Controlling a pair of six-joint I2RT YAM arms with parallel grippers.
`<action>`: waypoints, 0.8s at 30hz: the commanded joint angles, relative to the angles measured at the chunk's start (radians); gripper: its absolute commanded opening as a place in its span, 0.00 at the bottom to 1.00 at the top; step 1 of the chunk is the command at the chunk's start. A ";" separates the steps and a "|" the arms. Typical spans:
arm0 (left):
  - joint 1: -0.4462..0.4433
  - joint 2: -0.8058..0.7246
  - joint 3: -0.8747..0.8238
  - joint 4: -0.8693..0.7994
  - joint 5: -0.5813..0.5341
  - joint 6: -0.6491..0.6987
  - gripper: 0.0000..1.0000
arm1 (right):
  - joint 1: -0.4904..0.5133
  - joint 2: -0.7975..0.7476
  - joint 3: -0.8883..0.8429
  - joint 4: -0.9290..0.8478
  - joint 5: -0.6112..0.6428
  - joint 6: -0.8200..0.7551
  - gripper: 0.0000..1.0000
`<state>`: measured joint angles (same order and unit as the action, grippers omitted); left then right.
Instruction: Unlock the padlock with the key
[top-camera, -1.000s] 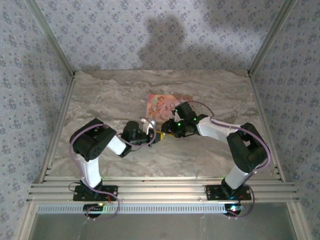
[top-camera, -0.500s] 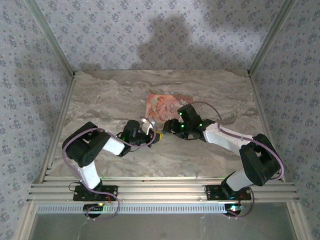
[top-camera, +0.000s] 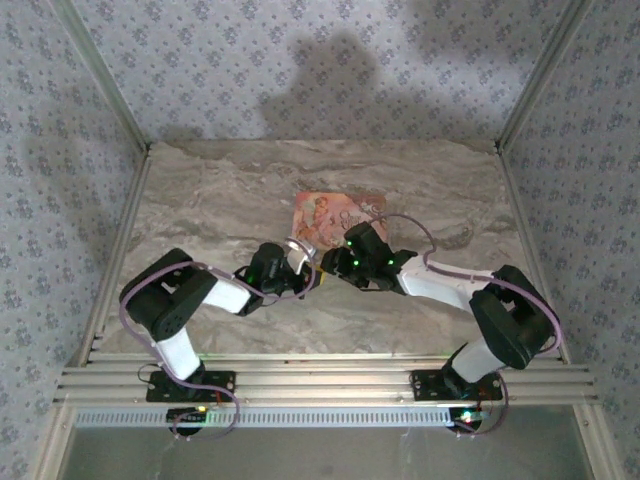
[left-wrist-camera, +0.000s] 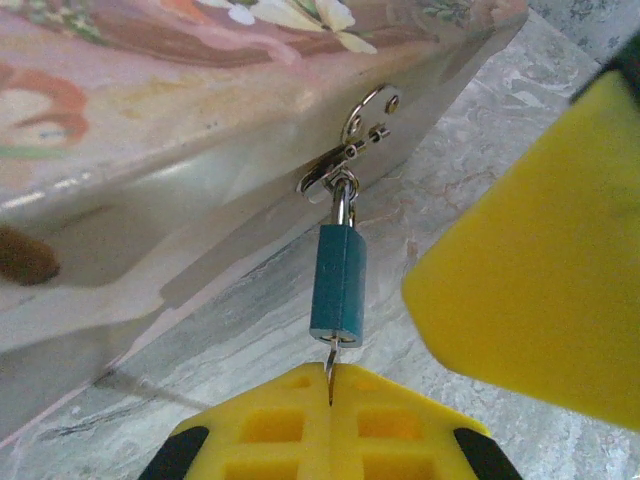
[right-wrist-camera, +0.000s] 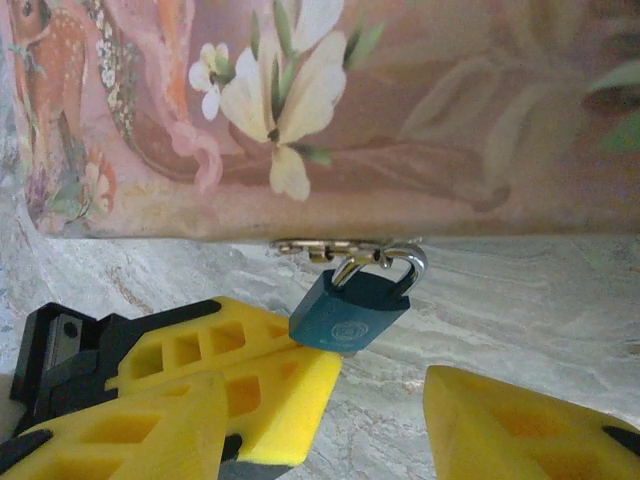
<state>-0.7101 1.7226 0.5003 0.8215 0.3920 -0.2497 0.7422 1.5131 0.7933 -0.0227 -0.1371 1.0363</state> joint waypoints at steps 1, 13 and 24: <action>-0.018 -0.044 0.016 -0.033 -0.018 0.061 0.00 | 0.006 0.030 -0.003 0.013 0.033 0.023 0.55; -0.054 -0.054 0.024 -0.071 -0.066 0.115 0.00 | 0.009 0.097 0.026 0.044 0.006 0.039 0.55; -0.061 -0.050 0.012 -0.036 -0.054 0.082 0.00 | 0.011 0.081 0.018 0.056 0.078 0.071 0.39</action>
<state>-0.7616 1.6913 0.5011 0.7582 0.3210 -0.1619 0.7452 1.5936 0.7959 0.0277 -0.1066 1.0866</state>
